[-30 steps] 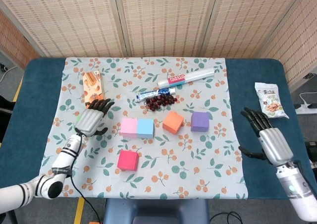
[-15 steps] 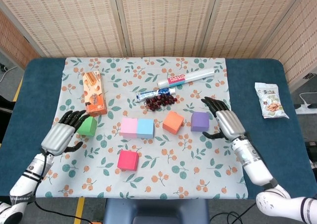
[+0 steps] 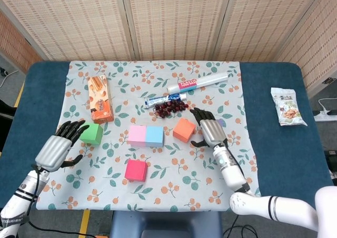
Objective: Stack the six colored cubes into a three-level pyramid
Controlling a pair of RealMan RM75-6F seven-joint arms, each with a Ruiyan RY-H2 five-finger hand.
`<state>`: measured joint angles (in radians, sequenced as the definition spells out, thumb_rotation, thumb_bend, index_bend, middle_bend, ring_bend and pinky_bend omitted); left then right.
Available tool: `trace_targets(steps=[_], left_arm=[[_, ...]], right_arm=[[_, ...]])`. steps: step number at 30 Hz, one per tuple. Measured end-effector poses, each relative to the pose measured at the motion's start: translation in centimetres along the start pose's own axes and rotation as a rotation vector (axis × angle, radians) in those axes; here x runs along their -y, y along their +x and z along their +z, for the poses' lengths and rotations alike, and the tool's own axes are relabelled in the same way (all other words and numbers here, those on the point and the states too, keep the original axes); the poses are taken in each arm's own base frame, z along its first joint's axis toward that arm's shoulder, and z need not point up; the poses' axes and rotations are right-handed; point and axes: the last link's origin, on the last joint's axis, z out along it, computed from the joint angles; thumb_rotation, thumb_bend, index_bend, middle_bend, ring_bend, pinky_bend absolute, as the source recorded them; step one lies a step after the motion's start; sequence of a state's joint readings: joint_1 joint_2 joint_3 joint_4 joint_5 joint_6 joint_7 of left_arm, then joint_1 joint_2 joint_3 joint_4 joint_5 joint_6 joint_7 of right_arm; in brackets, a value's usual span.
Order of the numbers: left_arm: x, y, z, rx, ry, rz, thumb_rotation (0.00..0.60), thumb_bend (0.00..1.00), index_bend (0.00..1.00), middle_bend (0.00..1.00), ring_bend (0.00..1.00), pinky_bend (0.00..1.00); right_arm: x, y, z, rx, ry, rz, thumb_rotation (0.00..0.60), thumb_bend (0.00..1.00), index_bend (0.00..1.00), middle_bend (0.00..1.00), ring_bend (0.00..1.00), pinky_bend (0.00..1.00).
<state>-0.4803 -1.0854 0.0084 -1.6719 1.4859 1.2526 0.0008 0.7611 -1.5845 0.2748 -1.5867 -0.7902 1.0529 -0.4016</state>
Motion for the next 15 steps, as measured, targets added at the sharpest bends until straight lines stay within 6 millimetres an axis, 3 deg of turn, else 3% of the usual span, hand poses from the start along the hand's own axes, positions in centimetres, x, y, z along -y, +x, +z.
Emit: trace_targets(steps=[15], left_arm=[[3.6,0.4,-4.7,-0.154,0.112,-0.044,0.6,0.31,0.1,0.0,0.0,0.03]], right_arm=[[2.2,-3.1,2.7,0.014,-0.022,0.042,0.6,0.01,0.0,0.02,0.0,0.0]])
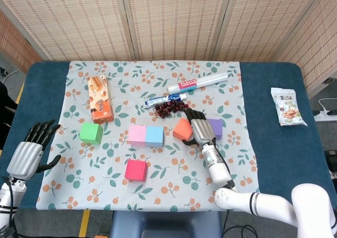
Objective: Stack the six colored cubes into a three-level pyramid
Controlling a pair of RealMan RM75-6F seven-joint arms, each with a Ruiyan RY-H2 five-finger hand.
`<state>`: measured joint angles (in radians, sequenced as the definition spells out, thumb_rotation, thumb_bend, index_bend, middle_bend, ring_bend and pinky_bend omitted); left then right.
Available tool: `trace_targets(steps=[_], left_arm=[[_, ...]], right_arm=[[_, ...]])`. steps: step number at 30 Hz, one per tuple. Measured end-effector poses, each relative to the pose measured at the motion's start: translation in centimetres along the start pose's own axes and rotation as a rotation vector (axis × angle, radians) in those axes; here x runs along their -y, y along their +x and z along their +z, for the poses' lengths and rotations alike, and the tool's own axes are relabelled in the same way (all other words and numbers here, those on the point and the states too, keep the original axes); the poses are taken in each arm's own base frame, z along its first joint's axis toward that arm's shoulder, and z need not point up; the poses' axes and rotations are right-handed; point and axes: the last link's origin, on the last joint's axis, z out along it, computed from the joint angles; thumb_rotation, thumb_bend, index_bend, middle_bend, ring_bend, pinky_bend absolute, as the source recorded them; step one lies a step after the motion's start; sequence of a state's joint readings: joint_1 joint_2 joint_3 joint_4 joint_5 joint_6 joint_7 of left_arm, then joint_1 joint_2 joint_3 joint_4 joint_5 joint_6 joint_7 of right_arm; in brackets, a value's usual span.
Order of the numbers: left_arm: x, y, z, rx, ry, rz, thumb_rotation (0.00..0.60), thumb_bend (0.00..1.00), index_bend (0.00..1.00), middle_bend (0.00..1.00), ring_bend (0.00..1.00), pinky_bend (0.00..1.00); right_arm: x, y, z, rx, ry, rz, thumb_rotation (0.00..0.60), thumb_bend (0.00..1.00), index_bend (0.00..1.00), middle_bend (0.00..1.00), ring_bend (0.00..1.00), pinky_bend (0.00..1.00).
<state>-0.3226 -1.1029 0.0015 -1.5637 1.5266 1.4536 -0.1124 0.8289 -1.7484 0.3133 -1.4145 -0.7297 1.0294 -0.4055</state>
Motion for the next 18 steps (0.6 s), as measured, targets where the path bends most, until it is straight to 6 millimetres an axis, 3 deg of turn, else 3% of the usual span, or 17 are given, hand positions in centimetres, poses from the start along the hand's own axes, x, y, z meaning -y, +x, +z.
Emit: trace_targets(steps=[9,18], left_arm=[[0.7,-0.2,-0.7,0.0,0.002,-0.029,0.6,0.31,0.11,0.0,0.0,0.03],[0.9,-0.3,-0.8,0.007,-0.017,-0.039,0.6,0.31,0.11,0.0,0.0,0.03]], right_arm=[[0.7,-1.4,1.5,-0.014,-0.043,0.0,0.6,0.01,0.0,0.04,0.0,0.0],[0.5,-1.7,2.2,-0.038,-0.087,-0.032,0.6,0.01,0.16,0.11,0.0,0.0]])
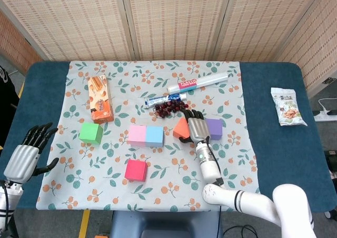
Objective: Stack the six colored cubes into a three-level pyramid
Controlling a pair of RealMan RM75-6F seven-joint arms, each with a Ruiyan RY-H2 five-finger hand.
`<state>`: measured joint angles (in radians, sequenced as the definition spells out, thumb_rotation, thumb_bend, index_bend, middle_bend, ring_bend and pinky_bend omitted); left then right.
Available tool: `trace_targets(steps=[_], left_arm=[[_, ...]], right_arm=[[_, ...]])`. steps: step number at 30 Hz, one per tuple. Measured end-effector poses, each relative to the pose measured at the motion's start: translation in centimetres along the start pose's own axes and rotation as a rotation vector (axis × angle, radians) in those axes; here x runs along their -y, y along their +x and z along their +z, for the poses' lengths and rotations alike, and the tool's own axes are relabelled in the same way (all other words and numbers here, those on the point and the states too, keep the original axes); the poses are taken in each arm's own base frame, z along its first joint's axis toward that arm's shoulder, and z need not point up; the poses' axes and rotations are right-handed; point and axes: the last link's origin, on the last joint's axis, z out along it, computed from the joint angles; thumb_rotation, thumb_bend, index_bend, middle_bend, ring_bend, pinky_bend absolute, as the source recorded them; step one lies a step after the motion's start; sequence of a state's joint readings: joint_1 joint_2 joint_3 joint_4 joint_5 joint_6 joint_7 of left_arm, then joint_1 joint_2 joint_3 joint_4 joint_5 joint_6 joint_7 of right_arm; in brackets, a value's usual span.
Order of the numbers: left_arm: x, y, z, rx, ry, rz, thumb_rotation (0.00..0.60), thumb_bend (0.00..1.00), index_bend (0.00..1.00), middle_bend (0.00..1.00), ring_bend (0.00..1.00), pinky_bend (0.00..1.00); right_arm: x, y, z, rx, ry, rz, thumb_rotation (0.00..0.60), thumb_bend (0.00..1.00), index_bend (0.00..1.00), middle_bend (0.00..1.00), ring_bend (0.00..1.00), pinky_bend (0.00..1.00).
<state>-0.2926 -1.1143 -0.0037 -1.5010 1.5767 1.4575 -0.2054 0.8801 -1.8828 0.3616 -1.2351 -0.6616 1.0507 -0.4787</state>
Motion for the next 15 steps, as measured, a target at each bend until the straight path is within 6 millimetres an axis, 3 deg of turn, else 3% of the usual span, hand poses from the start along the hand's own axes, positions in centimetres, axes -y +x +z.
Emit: trace_targets(steps=[8,15], left_arm=[[0.07,0.0,-0.07,0.007,-0.011,-0.005,0.6,0.31,0.11,0.0,0.0,0.03],[0.31,0.01,-0.14,0.005,-0.009,-0.012,0.6,0.31,0.11,0.0,0.0,0.03]], right_arm=[[-0.05,-0.01,0.24,-0.007,-0.019,-0.009,0.6,0.01,0.24,0.12,0.0,0.0],[0.2,-0.2,0.49,-0.001,-0.017,-0.015,0.6,0.04,0.37,0.18,0.04,0.0]])
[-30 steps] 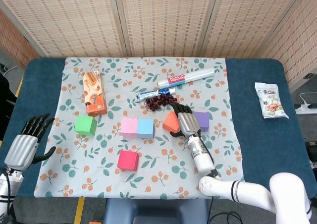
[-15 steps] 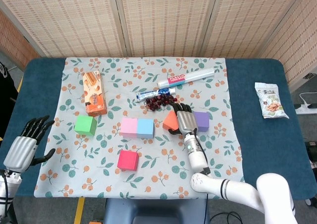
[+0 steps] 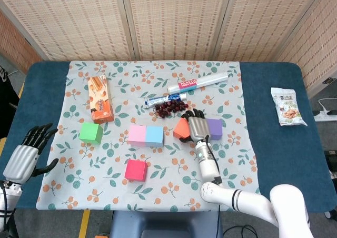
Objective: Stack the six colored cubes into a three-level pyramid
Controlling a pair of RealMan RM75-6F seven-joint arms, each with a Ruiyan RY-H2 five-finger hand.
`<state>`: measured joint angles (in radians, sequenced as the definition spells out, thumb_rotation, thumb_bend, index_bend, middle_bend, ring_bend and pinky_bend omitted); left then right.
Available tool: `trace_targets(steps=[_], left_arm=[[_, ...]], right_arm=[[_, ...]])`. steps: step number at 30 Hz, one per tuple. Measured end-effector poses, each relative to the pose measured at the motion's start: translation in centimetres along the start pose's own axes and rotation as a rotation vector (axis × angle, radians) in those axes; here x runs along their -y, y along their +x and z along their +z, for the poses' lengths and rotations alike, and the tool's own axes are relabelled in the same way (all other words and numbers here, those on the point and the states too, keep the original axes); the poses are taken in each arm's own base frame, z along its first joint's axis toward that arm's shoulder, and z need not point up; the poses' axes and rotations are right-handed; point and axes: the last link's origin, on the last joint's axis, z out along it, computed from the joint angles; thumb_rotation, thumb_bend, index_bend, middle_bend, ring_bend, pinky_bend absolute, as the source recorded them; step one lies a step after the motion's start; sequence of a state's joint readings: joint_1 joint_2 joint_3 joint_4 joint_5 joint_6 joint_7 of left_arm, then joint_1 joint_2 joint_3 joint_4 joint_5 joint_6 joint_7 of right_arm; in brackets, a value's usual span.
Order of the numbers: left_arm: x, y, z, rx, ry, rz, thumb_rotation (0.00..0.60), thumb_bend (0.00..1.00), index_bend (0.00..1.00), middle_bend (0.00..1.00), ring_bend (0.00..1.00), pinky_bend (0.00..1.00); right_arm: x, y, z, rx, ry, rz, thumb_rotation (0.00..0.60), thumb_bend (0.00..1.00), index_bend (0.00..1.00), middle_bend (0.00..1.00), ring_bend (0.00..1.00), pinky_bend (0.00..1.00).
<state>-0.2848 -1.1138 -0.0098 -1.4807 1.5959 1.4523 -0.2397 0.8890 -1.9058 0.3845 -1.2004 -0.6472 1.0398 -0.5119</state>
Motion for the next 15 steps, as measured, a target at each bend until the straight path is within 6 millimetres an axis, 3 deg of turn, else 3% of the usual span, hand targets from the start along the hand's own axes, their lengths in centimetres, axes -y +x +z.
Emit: trace_targets(steps=[5,15], left_arm=[[0.2,0.1,-0.1,-0.004,0.002,0.0,0.6,0.31,0.11,0.0,0.0,0.02],[0.4,0.4,-0.5,-0.01,0.032,0.009,0.6,0.31,0.11,0.0,0.0,0.02]], right_arm=[[-0.1,0.3,-0.1,0.002,0.017,-0.006,0.6,0.18,0.42,0.21,0.06,0.0],[-1.0,3.4,-0.8,0.094,0.149,-0.068,0.6,0.21,0.37,0.21,0.03,0.0]])
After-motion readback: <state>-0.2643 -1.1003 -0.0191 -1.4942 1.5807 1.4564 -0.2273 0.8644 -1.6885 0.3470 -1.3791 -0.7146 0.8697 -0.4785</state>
